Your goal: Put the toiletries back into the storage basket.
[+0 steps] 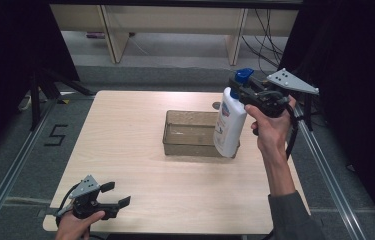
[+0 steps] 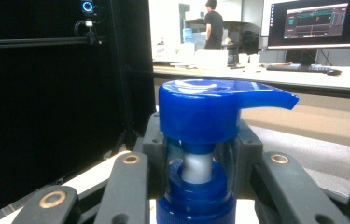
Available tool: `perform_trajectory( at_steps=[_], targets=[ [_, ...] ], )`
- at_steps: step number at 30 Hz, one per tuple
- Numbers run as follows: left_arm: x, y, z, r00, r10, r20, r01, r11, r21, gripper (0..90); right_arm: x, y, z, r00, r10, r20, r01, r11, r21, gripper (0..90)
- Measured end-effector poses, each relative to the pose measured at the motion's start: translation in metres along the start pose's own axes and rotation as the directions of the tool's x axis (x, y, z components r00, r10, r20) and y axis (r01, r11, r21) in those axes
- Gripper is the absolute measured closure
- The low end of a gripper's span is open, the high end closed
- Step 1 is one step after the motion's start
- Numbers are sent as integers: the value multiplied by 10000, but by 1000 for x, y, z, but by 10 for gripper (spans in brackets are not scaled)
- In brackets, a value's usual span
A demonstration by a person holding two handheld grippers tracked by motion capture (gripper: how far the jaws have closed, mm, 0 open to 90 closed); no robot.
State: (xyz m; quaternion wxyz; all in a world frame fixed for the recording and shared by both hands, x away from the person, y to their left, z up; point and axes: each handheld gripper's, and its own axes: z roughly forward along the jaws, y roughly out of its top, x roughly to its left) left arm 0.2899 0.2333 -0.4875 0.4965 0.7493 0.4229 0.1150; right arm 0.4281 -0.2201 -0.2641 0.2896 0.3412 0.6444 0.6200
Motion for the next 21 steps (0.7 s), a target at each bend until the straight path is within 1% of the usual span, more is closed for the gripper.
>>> perform_trajectory(
  at_steps=[1,2,3,5,7,9,10,11,12,14,16,17,18,19,21],
  targets=[
    [0,0,0,10000,1,-4,-1,10000,-6,157,0,0,1,9999,142,27,-143,9999,46,663],
    [0,0,0,10000,9,-1,-9,10000,-4,156,-2,0,3,9999,125,91,-125,9999,20,663],
    [0,0,0,10000,20,11,-20,10000,-19,157,-4,-1,4,9997,235,118,-236,9997,75,662],
    [0,0,0,10000,14,51,-14,10000,-60,157,-8,-2,7,9994,282,214,-284,9996,82,663],
    [0,0,0,10000,19,82,-18,10000,-73,156,-12,-3,10,9995,227,237,-229,9997,97,663],
    [0,0,0,10000,17,82,-16,10000,-72,156,-14,-4,14,9988,341,356,-347,9993,164,663],
    [0,0,0,10000,17,89,-16,10000,-64,156,-17,-4,17,9991,208,375,-214,9996,163,663],
    [0,0,0,9999,20,106,-19,10000,-59,156,-19,-4,19,9992,192,357,-200,9996,209,663],
    [0,0,0,9999,14,102,-14,10000,-61,157,-20,-4,21,9989,179,434,-190,9995,251,663],
    [1,0,1,9999,24,151,-23,10000,-52,156,-23,-4,24,9987,55,513,-62,9999,134,663],
    [1,0,1,9999,24,120,-24,10000,-16,156,-25,-3,28,9981,213,577,-227,9995,230,663],
    [1,0,1,9999,27,135,-26,10000,-22,156,-27,-3,30,9979,92,642,-102,9998,158,663],
    [1,0,1,9999,30,130,-29,10000,-49,156,-28,-3,31,9976,192,667,-204,9996,178,662],
    [0,0,0,10000,23,65,-22,10000,-15,157,-30,-3,33,9979,113,645,-126,9997,198,662],
    [0,0,0,10000,13,67,-13,10000,-5,156,-32,-4,36,9971,249,714,-272,9992,308,662]
  ],
)
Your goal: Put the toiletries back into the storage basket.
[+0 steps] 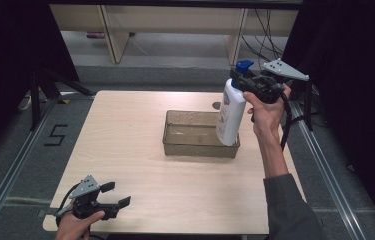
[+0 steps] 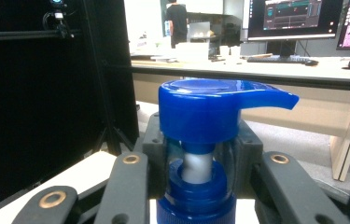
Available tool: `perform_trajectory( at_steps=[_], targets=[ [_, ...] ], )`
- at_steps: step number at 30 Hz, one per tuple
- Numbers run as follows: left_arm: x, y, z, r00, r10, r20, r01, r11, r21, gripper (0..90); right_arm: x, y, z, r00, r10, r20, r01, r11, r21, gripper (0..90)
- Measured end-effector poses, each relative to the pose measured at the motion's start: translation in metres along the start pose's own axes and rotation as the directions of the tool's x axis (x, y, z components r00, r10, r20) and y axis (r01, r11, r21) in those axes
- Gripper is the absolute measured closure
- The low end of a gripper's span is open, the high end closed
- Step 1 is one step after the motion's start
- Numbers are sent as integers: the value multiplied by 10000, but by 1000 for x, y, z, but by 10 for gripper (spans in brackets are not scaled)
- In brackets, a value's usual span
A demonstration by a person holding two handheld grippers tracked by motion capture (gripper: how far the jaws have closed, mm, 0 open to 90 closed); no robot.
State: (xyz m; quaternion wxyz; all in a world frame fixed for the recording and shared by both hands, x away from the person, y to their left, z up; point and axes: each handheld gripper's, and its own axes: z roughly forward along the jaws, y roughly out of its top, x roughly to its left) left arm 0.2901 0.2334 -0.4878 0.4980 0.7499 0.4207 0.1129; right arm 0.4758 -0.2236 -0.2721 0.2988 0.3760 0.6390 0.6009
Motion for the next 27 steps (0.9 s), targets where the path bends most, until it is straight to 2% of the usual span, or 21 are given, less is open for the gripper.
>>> perform_trajectory(
  at_steps=[4,5,8,16,19,27],
  targets=[
    [0,0,0,10000,37,28,-37,10000,-18,156,-4,-4,5,10000,-46,53,46,10000,-14,662],
    [0,0,0,10000,30,20,-30,10000,-16,156,-4,-5,6,9999,162,13,-162,9998,72,662],
    [0,0,0,10000,0,52,0,10000,-58,156,-7,-7,8,10000,58,82,-58,10000,23,663],
    [-1,0,-1,10000,35,-12,-35,10000,8,156,-11,-10,14,9996,225,156,-226,9997,20,662],
    [0,0,-1,9999,35,119,-35,10000,-32,156,-12,-12,16,9994,304,169,-306,9995,120,662],
    [0,0,-1,10000,-4,2,4,10000,-15,156,-18,-18,23,9990,363,261,-368,9991,188,662]
  ],
)
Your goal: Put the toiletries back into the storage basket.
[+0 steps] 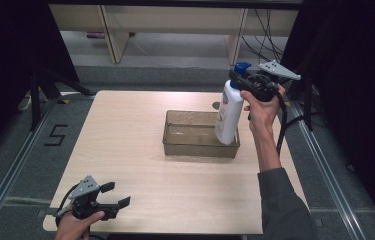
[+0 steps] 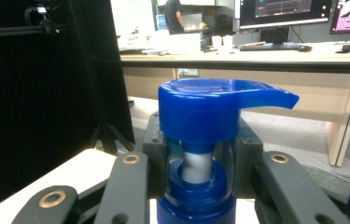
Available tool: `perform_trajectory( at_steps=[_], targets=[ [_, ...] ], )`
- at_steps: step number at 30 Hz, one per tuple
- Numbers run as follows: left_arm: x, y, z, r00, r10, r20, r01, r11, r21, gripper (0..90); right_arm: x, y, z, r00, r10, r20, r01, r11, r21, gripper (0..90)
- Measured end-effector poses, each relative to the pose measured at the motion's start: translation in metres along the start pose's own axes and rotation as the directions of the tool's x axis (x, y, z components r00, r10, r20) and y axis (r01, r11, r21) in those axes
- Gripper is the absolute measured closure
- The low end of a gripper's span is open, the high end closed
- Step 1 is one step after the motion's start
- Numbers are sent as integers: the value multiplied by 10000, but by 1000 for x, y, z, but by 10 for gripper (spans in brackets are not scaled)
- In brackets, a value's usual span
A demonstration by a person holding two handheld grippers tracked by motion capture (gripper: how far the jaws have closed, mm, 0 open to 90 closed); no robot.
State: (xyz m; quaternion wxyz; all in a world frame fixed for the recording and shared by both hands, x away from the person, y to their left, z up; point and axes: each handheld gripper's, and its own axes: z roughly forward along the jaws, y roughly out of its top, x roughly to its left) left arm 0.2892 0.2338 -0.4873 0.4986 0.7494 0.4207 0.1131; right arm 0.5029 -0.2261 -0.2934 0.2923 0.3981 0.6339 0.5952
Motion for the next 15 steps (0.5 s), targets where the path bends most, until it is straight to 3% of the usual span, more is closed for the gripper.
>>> perform_trajectory(
  at_steps=[7,15],
  targets=[
    [0,0,0,9999,13,100,-12,10000,-21,156,-4,-9,3,9992,282,273,-283,9996,43,662],
    [0,0,1,10000,36,91,-36,10000,-26,156,-7,-19,5,9991,146,396,-155,9996,218,662]
  ],
)
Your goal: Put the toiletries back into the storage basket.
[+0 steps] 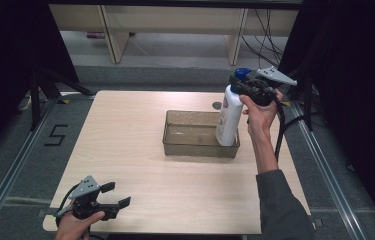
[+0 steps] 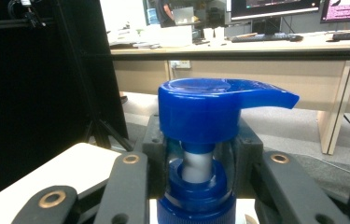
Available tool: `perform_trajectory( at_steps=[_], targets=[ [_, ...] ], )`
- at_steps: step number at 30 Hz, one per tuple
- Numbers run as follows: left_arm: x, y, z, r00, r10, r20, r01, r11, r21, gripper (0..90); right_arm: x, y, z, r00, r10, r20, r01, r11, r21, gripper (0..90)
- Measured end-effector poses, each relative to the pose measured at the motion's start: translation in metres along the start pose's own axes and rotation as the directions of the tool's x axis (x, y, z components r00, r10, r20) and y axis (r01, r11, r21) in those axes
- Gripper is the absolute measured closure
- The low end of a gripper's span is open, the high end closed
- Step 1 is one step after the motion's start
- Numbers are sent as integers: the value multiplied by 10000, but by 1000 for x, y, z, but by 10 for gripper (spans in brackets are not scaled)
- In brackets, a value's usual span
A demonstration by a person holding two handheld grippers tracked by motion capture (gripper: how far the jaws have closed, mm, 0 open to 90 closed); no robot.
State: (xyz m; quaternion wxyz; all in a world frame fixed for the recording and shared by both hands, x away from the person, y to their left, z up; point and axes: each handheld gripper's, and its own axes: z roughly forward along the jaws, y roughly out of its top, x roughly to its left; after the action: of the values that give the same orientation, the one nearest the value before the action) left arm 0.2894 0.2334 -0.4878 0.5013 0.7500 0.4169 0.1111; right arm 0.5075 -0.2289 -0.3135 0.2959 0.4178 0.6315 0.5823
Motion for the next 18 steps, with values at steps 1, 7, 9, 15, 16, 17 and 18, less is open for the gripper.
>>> perform_trajectory(
  at_steps=[1,7,9,15,16,17,18],
  targets=[
    [-1,0,0,10000,-16,-20,16,10000,-12,156,1,-1,0,9999,142,-8,-142,9999,-10,662],
    [-1,0,0,10000,-33,62,33,10000,-62,156,-2,-8,1,9997,227,-18,-227,9997,11,662],
    [-1,0,0,10000,-16,60,16,10000,-54,156,-2,-11,2,9999,114,-4,-114,9999,-34,662],
    [-1,0,0,9999,66,77,-66,9999,92,156,-2,-16,3,9999,102,-7,-102,9999,125,661],
    [-1,0,0,9999,93,39,-93,9999,111,156,-1,-17,3,9997,225,14,-225,9997,134,661],
    [-1,0,0,9999,118,45,-118,9999,124,156,-2,-18,3,9998,185,-38,-185,9998,95,661],
    [-2,0,1,10000,45,55,-45,10000,61,156,-3,-19,3,9999,157,-6,-156,9998,84,661]
  ],
)
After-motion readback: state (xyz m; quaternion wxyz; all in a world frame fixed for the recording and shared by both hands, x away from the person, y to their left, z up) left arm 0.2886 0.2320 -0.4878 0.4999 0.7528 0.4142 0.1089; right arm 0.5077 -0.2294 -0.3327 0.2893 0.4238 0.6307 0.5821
